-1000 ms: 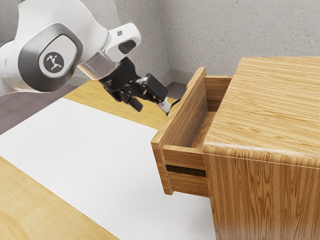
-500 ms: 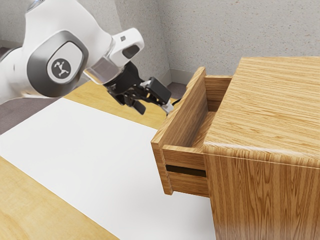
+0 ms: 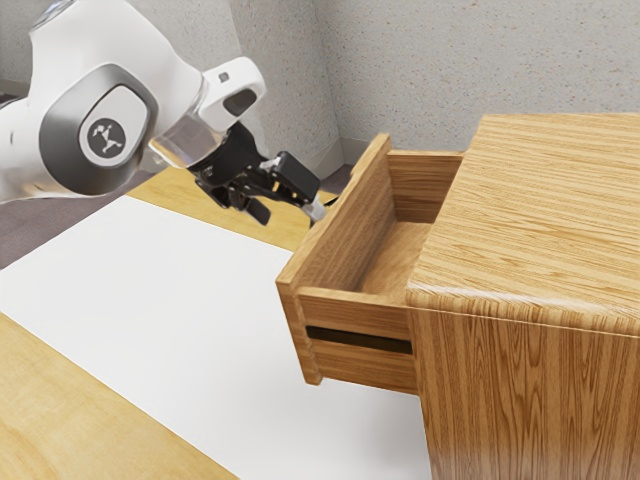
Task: Pull the drawer handle with one arm to open the drawer
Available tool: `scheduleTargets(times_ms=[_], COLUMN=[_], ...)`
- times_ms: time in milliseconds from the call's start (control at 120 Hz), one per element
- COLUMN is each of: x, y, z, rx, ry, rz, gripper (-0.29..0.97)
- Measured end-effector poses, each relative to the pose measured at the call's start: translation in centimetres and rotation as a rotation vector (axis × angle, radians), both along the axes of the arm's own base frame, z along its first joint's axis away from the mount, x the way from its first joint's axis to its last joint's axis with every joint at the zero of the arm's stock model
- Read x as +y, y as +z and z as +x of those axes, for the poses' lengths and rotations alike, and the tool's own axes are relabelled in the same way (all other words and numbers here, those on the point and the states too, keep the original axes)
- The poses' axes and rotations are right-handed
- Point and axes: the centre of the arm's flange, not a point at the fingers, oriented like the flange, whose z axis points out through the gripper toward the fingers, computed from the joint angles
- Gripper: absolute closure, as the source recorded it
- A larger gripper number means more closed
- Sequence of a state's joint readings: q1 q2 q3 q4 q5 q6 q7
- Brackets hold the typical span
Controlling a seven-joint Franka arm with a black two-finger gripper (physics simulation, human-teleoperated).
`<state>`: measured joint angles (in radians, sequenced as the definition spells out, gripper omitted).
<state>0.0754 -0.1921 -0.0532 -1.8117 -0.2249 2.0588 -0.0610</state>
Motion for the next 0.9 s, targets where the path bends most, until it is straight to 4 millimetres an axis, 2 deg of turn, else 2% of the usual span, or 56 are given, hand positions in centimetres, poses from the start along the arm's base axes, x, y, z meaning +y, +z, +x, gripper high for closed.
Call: scheduleTargets(times_ms=[250,517,900], x=[0.7,-0.2,2.0], y=[0.2,-0.2,0.1], z=[-0.2,-0.2,-1.2], rx=[-0.004,0.002,-0.002], ry=[0.013,-0.002,0.045], rz=[0.005,0.009,0.02], gripper=[0.0,0.0,0.0])
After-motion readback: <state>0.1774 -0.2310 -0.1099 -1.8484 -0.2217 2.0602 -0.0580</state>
